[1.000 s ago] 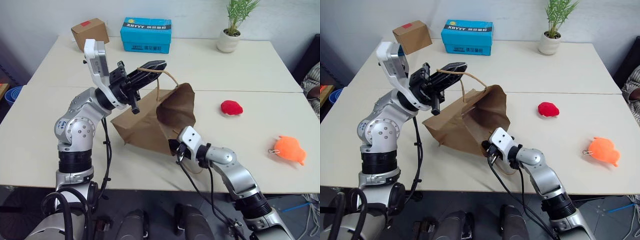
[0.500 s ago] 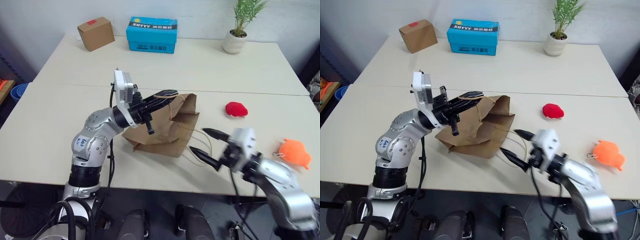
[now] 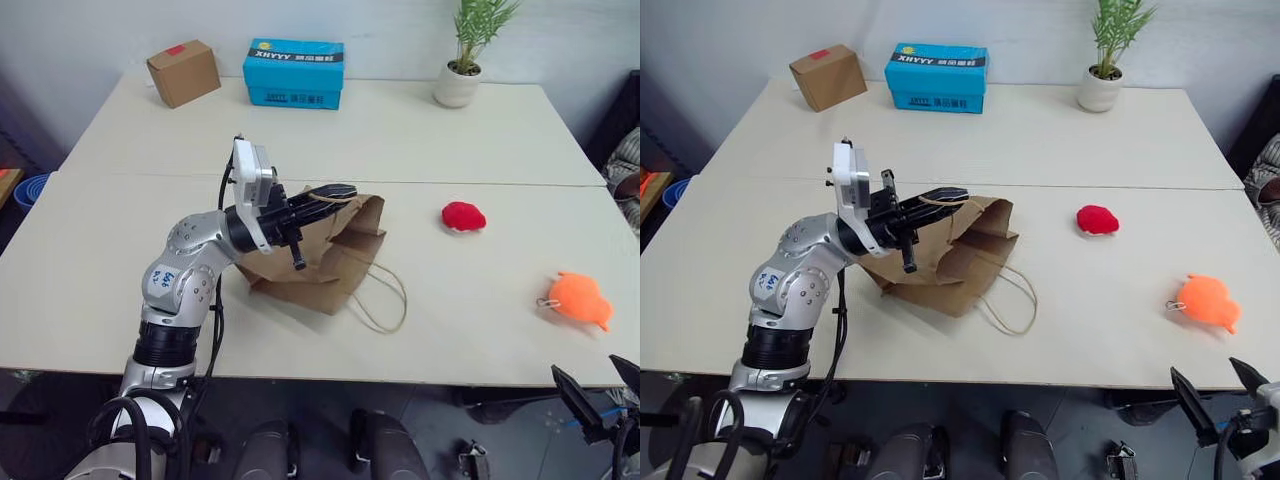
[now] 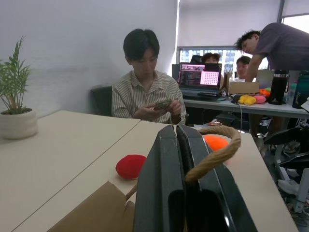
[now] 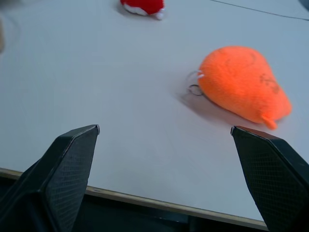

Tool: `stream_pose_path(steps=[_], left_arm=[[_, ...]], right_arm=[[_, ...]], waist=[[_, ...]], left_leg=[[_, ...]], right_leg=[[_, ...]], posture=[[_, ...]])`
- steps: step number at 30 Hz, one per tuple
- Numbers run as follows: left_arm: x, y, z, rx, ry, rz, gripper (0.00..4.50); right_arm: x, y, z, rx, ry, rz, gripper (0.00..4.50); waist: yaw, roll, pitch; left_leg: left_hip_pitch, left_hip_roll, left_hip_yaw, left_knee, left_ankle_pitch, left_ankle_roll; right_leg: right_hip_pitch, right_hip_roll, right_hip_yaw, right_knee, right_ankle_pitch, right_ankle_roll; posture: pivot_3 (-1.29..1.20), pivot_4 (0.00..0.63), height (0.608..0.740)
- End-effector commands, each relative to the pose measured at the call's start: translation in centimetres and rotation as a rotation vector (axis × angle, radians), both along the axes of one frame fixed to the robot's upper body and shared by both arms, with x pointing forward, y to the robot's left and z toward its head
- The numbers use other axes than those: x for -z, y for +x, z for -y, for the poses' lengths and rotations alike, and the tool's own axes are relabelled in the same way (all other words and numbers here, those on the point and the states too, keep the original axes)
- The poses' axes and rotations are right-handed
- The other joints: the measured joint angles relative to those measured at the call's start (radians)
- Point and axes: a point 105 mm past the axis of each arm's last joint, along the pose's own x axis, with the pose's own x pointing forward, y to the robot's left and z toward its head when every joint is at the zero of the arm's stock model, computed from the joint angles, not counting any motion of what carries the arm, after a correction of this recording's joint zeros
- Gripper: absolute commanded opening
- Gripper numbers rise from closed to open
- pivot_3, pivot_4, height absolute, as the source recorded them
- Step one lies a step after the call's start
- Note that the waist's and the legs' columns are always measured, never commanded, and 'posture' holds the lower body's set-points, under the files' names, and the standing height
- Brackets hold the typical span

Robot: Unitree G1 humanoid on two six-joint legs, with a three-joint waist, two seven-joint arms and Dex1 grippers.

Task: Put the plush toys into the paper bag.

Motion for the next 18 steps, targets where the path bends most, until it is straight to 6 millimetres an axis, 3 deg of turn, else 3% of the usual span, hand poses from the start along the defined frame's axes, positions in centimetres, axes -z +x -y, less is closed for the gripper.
stream_pose_path(steps=[1,5,9,13,18], left_arm=[[-0.8,-0.1,0.0,0.006,0.001,0.025,0.00],[-0.8,-0.1,-0.1,0.007,0.020,0.027,0.00],[-0.7,0.0,-0.4,-0.008,0.047,0.033,0.00],[-1.1,0.0,-1.3,-0.019,0.070,0.044,0.00],[-2.2,0.6,-2.9,-0.041,0.080,0.063,0.00]], right_arm=[[-1.7,3.4,1.7,0.059,-0.074,0.001,4.46],[-2.1,7.8,3.8,0.087,-0.143,-0.071,4.46],[-0.9,10.9,6.4,0.133,-0.163,-0.202,4.46],[1.4,12.5,7.2,0.098,-0.118,-0.362,3.50],[1.3,13.4,7.9,0.117,-0.099,-0.441,1.82]], waist=[[-0.006,0.000,0.000],[-0.006,0.001,0.000],[0.014,0.001,0.000],[0.019,0.001,0.000],[0.017,-0.002,-0.001]], left_leg=[[0.000,0.000,0.000,0.000,0.000,0.000],[0.000,-0.001,0.003,0.002,0.000,0.001],[-0.002,0.000,0.001,0.001,0.003,-0.001],[-0.004,-0.001,0.000,0.002,0.004,0.001],[-0.003,-0.001,0.001,0.003,0.004,0.003]], right_leg=[[0.000,0.000,0.000,0.000,0.000,0.000],[-0.002,0.000,0.003,0.001,0.000,0.001],[-0.003,0.002,0.000,0.002,-0.001,-0.002],[-0.002,0.002,-0.003,0.000,-0.001,-0.001],[0.000,0.000,-0.005,-0.001,0.001,0.002]], posture=[[0.00,0.150,0.740],[0.00,0.150,0.740],[0.00,0.150,0.740],[0.00,0.150,0.740],[0.00,0.150,0.740]])
